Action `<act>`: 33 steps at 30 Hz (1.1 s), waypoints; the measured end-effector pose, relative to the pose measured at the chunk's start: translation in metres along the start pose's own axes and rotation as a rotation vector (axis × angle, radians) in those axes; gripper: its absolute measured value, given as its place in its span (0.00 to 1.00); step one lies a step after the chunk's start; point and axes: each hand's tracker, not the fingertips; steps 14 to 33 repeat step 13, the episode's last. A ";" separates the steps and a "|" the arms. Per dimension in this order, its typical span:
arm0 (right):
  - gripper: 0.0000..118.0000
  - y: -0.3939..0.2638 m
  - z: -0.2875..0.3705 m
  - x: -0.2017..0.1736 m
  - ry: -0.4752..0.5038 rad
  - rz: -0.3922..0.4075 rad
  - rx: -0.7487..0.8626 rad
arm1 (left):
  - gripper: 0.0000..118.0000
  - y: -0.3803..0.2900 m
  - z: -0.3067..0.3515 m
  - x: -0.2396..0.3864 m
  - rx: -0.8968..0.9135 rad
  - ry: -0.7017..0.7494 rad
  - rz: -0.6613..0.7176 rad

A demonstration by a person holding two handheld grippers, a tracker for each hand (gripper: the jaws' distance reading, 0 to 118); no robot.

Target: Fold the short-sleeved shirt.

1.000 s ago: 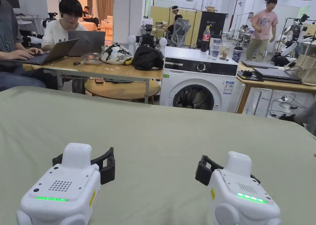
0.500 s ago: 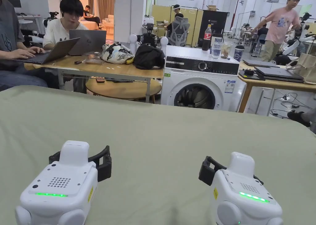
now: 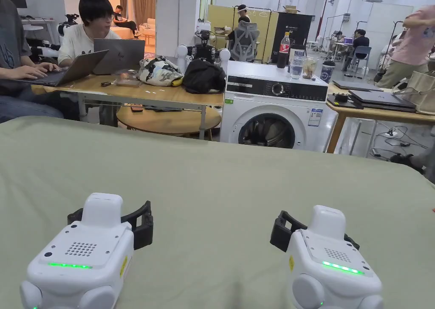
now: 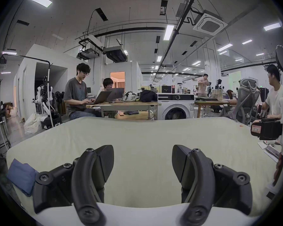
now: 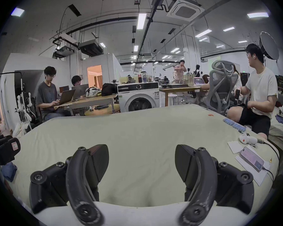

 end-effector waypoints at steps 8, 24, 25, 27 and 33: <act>0.72 0.008 -0.005 0.008 0.069 -0.048 -0.058 | 0.62 0.000 0.000 -0.001 0.001 -0.003 0.000; 0.72 0.008 -0.004 0.010 0.116 -0.050 -0.051 | 0.63 0.001 -0.001 -0.002 0.001 0.002 0.004; 0.72 0.008 -0.004 0.010 0.116 -0.050 -0.051 | 0.63 0.001 -0.001 -0.002 0.001 0.002 0.004; 0.72 0.008 -0.004 0.010 0.116 -0.050 -0.051 | 0.63 0.001 -0.001 -0.002 0.001 0.002 0.004; 0.72 0.008 -0.004 0.010 0.116 -0.050 -0.051 | 0.63 0.001 -0.001 -0.002 0.001 0.002 0.004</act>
